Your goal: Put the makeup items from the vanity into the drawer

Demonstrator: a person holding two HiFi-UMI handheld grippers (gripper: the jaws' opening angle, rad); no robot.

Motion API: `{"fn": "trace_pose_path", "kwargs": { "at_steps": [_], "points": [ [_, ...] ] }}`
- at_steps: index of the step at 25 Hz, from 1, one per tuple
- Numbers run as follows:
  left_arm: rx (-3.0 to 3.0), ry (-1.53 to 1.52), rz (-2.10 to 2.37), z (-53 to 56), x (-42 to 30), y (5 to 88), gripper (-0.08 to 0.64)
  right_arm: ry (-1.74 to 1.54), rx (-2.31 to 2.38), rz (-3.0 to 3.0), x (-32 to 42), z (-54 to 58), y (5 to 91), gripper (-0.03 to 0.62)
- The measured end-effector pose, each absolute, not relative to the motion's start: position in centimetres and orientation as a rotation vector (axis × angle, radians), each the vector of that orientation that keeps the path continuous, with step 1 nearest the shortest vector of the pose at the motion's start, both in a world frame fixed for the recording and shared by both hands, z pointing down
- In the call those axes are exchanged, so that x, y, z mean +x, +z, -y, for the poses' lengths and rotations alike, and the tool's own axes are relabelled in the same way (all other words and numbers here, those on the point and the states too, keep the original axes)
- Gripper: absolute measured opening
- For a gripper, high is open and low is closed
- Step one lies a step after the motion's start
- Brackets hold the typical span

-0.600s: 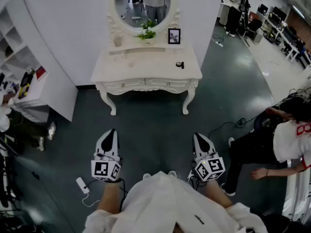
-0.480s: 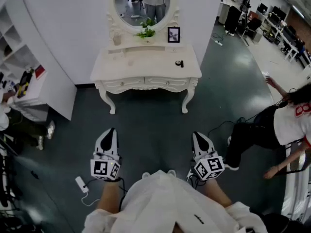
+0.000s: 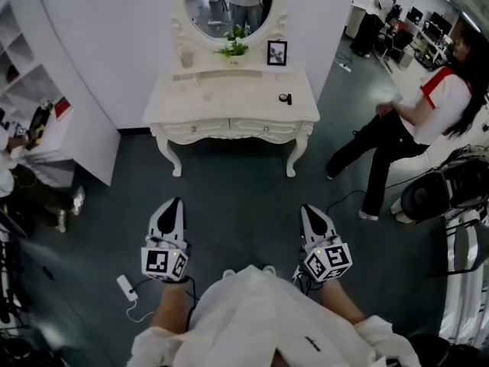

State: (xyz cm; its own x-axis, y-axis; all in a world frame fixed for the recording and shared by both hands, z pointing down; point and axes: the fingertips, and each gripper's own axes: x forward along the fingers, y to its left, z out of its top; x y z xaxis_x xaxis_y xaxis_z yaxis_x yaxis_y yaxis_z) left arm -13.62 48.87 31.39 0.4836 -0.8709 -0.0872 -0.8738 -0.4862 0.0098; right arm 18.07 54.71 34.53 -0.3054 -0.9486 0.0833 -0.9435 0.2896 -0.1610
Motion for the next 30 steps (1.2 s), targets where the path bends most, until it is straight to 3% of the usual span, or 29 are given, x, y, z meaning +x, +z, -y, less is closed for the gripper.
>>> {"fn": "trace_pose_path", "kwargs": {
  "at_steps": [12,13,15,18,23,30],
  "points": [
    [-2.732,0.102,-1.496,-48.2,-14.1,32.5,0.03,-0.303,-1.828,-2.496,15.9,-54.5,35.4,0.017],
    [-2.746,0.098,-1.48,-48.1,-14.0,32.7,0.056,-0.305,-1.831,-2.494,15.7,-54.5,35.6,0.017],
    [-2.766,0.099,-1.463,-47.7,-14.0,33.1,0.217,-0.309,-1.839,-2.49,15.2,-54.3,35.9,0.017],
    [-2.762,0.102,-1.471,-47.3,-14.7,33.5,0.317,-0.313,-1.842,-2.493,14.0,-54.1,36.1,0.017],
    [-2.728,0.112,-1.513,-46.6,-17.1,33.6,0.391,-0.312,-1.84,-2.504,11.4,-53.6,35.9,0.017],
    [-2.755,0.114,-1.545,-45.5,-19.8,34.7,0.402,-0.332,-1.837,-2.533,8.5,-52.7,36.6,0.017]
  ]
}}
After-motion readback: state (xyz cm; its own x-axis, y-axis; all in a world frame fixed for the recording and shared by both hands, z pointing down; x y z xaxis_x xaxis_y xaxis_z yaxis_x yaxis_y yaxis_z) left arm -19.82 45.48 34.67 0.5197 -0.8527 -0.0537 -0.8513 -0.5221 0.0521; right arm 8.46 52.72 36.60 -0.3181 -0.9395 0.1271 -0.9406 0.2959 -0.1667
